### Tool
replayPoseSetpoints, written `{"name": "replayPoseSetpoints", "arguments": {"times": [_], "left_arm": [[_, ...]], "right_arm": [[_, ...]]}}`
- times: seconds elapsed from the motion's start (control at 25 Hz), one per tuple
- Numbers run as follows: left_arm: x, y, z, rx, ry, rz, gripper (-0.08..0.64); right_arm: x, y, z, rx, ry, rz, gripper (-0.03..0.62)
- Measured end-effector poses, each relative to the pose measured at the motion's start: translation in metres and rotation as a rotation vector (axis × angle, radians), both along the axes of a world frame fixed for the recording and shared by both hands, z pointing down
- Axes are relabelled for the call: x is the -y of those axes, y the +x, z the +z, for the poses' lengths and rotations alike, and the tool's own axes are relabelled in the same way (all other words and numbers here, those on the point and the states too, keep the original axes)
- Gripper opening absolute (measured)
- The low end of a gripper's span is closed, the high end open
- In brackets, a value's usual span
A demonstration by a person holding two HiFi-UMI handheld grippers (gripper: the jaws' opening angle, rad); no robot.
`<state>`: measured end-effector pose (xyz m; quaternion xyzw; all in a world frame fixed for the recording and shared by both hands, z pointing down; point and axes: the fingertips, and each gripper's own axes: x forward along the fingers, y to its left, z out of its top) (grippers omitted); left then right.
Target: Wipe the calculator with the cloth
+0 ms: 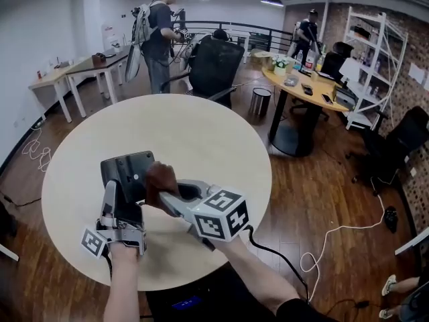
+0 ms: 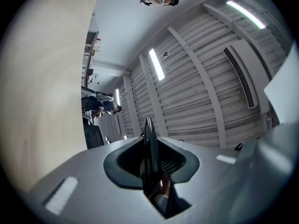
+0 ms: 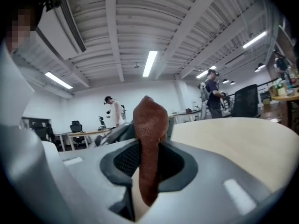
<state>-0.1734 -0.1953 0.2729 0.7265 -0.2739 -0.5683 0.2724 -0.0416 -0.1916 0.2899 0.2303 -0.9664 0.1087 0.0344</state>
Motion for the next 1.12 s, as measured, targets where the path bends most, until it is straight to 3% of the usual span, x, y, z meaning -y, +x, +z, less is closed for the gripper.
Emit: {"name": "replayPoseSetpoints", "arguments": {"times": [0.16,0.24,0.48,0.56,0.64,0.8,1.0,1.12], "left_arm": [[0.0,0.017,-0.003,0.038,0.045,0.037,0.084],[-0.003,0.021,-0.008,0.051,0.067,0.058,0.084],[-0.01,0.009,-0.01,0.048,0.066,0.101,0.085],[-0.005,0.01,-0.002,0.081,0.022,0.166,0.084],[0.005,0.018,0.015,0.16,-0.073,0.264,0.084],[0.017,0.02,0.049,0.247,-0.286,0.449,0.084],[0.031,0.022,0.077,0.31,-0.419,0.515,0.089],[0.04,0.012,0.07,0.294,-0.397,0.478,0.122]], "right_arm": [[-0.032,-0.032,-0.006,-0.051,0.106,-0.127,0.09],[-0.024,-0.028,0.001,-0.081,0.119,-0.102,0.091],[0.028,0.021,0.038,-0.166,0.036,0.063,0.091],[0.05,0.044,0.052,-0.217,0.023,0.135,0.091],[0.067,0.066,0.055,-0.208,-0.005,0.178,0.091],[0.077,0.05,0.047,-0.21,0.0,0.12,0.091],[0.084,0.006,0.076,-0.292,-0.086,-0.051,0.091],[0.079,-0.01,0.092,-0.301,-0.175,-0.112,0.091]]}}
